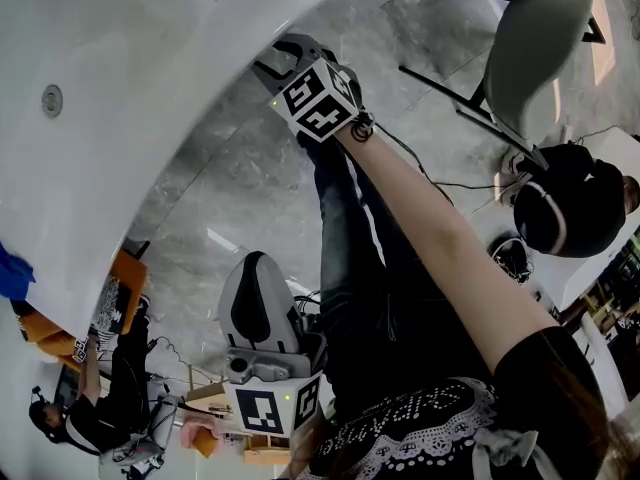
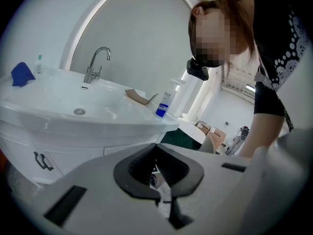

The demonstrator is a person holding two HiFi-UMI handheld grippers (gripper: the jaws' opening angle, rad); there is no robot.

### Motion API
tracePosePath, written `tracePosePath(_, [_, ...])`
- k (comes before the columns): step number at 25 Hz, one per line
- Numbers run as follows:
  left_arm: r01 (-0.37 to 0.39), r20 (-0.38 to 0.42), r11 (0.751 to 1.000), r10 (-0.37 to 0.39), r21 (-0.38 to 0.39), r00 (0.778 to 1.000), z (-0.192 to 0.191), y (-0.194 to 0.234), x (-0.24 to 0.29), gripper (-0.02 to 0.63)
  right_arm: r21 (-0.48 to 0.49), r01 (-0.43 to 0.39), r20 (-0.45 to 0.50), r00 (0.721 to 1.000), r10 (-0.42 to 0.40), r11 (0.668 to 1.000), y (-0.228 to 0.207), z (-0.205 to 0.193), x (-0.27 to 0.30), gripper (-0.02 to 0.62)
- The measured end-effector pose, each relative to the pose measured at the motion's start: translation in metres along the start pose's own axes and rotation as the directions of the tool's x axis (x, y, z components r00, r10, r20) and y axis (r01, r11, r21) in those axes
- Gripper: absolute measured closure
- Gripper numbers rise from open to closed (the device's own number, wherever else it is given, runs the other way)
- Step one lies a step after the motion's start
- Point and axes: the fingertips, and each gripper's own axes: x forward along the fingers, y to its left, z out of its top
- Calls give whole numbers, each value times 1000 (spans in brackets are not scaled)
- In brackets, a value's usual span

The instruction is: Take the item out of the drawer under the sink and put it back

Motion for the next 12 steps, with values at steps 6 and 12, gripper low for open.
tracePosePath(6, [12, 0, 1000, -12, -13, 1000, -1, 1, 6, 603, 20, -27, -11, 1000, 27, 999, 7, 5, 18, 448])
tracePosePath(12, [2, 2, 1000, -2, -26, 1000, 0, 7, 4, 603, 68, 0, -18, 1000, 1, 998, 3, 6, 28, 449])
